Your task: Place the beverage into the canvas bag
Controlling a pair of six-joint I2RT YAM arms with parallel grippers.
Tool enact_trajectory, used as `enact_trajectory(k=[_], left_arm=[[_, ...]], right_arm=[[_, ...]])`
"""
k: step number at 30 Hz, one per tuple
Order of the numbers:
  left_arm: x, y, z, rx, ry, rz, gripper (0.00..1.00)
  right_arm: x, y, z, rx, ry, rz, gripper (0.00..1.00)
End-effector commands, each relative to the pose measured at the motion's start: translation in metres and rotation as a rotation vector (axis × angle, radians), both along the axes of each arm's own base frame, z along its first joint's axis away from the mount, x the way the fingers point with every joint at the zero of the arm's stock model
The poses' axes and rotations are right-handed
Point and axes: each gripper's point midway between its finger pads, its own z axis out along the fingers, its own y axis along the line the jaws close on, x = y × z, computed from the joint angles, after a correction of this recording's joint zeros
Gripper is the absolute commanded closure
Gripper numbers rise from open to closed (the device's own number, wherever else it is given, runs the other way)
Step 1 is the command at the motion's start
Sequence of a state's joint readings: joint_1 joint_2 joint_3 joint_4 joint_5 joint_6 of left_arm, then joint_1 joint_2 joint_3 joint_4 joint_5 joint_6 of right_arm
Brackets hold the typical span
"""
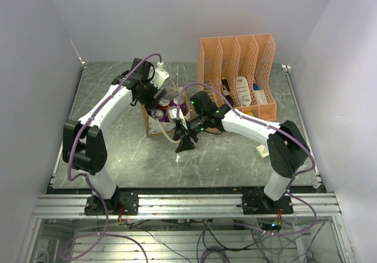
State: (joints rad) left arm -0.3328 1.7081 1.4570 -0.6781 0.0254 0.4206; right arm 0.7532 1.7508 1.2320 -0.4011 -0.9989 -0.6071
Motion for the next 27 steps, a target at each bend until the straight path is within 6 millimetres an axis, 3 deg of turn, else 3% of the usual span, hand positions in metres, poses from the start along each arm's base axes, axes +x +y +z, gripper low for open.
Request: enact_trajectory(k=[1, 7, 19, 27], left_arm=[[0.004, 0.008, 0.021, 0.003, -0.074, 0.034, 0.11], [-0.001, 0.007, 0.027, -0.022, -0.099, 0.026, 0.11], [-0.019, 0.007, 0.063, -0.067, -0.191, -0.011, 0.12], [-0.034, 0.026, 0.097, -0.078, -0.336, 0.044, 0.1]], right_arm=[[-0.011, -0.001, 0.005, 0.004, 0.021, 0.022, 0.47], [-0.011, 0.0, 0.003, 0.0, 0.024, 0.021, 0.47], [-0.002, 0.003, 0.007, -0.012, -0.002, -0.03, 0.44], [0.015, 0.004, 0.027, -0.013, -0.094, -0.119, 0.29]])
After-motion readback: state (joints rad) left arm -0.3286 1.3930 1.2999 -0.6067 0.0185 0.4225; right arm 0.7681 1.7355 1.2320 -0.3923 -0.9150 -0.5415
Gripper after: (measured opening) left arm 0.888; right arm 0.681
